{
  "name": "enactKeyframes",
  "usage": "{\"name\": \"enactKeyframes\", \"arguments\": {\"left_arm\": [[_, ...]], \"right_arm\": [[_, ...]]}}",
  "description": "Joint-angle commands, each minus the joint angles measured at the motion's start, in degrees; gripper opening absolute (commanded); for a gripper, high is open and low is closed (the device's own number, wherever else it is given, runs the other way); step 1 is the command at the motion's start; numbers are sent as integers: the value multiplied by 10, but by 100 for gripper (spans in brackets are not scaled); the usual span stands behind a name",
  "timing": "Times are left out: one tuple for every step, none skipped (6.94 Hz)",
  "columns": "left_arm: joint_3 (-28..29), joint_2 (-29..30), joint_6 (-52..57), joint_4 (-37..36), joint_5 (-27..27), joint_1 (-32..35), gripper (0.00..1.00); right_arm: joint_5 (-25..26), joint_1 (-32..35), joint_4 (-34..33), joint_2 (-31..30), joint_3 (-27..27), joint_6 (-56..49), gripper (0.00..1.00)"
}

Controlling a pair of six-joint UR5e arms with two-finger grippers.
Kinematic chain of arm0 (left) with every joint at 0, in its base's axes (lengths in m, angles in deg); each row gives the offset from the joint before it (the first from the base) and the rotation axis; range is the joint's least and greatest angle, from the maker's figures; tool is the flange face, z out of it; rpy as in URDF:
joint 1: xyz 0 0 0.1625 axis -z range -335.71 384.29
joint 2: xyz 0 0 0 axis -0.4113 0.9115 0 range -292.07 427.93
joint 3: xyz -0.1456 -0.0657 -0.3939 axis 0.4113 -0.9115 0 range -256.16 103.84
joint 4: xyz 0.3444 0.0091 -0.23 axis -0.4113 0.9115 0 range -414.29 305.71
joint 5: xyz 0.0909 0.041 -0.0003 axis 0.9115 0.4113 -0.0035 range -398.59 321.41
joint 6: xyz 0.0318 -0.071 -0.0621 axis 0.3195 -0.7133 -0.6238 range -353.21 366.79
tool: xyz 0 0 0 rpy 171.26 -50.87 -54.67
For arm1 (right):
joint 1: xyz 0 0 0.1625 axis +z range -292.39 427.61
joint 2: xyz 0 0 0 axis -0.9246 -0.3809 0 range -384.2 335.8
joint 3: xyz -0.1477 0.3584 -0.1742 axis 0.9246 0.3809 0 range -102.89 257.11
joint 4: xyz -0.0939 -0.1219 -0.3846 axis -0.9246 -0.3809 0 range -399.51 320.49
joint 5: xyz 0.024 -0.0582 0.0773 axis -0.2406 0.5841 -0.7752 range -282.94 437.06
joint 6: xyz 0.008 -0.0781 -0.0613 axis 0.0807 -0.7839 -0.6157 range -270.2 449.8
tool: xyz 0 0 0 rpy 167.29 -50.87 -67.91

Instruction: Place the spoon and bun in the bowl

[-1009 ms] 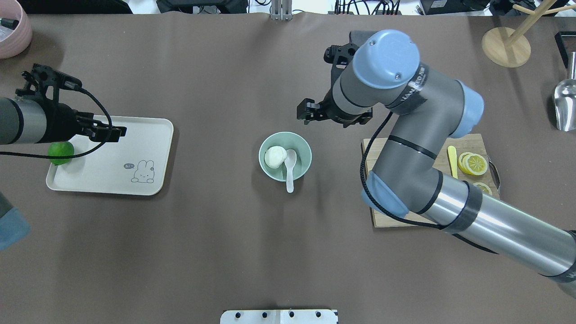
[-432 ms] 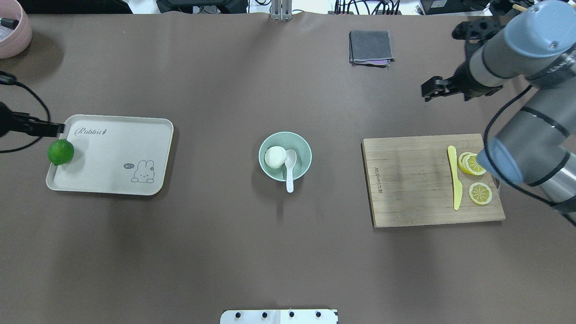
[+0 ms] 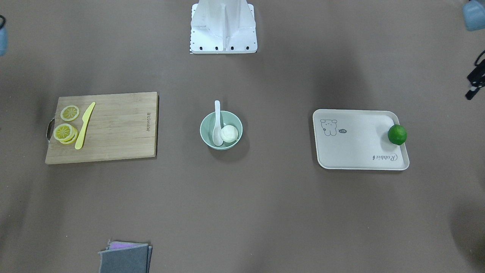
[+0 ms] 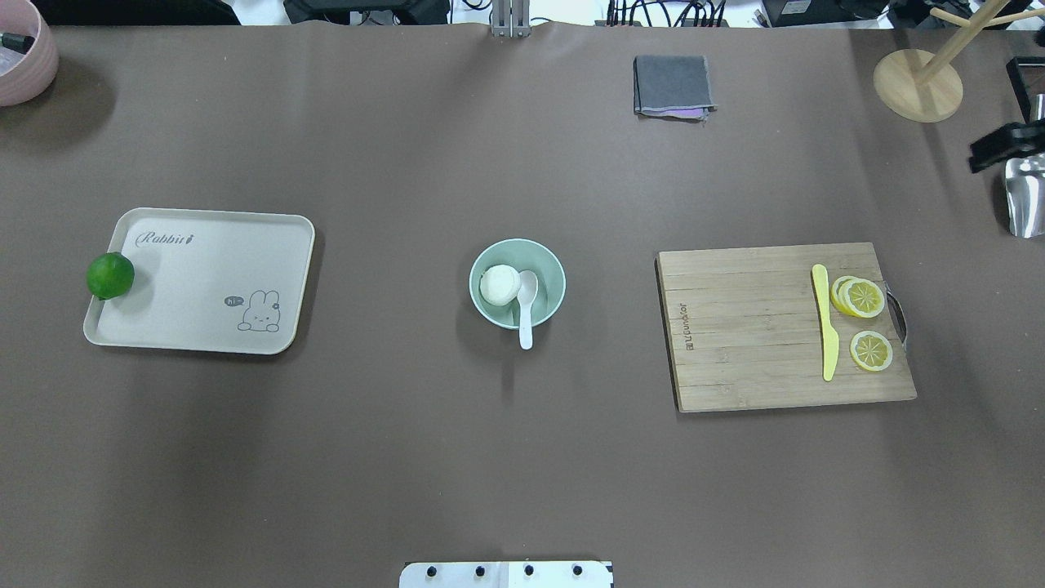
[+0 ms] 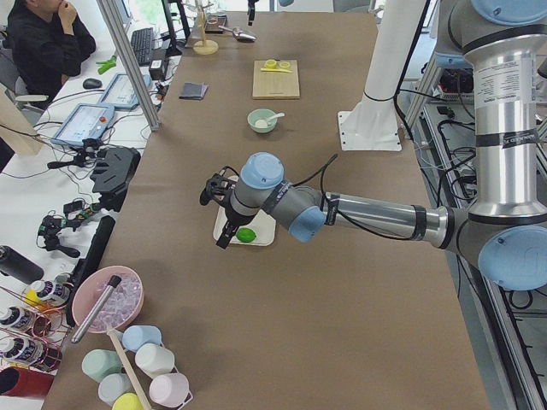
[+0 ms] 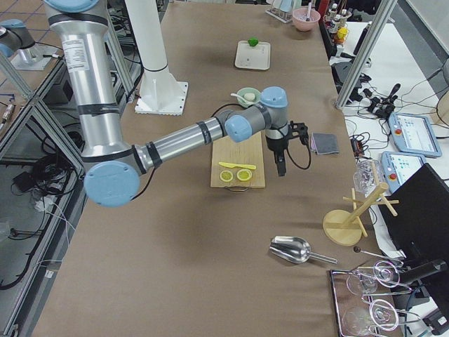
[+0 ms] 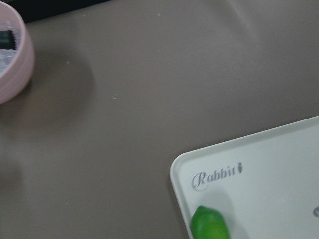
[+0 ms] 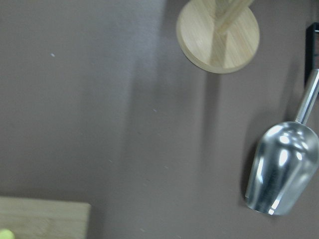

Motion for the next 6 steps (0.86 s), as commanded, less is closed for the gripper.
{"name": "enactKeyframes", "arguments": {"left_arm": [[8, -7, 68, -115, -14, 51, 98], [12, -10, 62, -124, -14, 54, 98], [12, -10, 57, -143, -14, 56, 98], [12, -10, 56, -148, -15, 56, 98], [13, -9, 54, -151, -15, 55, 98], [11, -7, 42, -155, -16, 55, 98]], "right_arm": [[-77, 87, 2, -102, 11, -94, 100], [-102, 101, 0, -126, 13, -88, 100], [-103, 105, -1, -134, 14, -88, 100], [-103, 105, -1, -134, 12, -87, 100], [-117, 107, -2, -134, 8, -86, 100], [-149, 112, -1, -134, 7, -85, 100]]}}
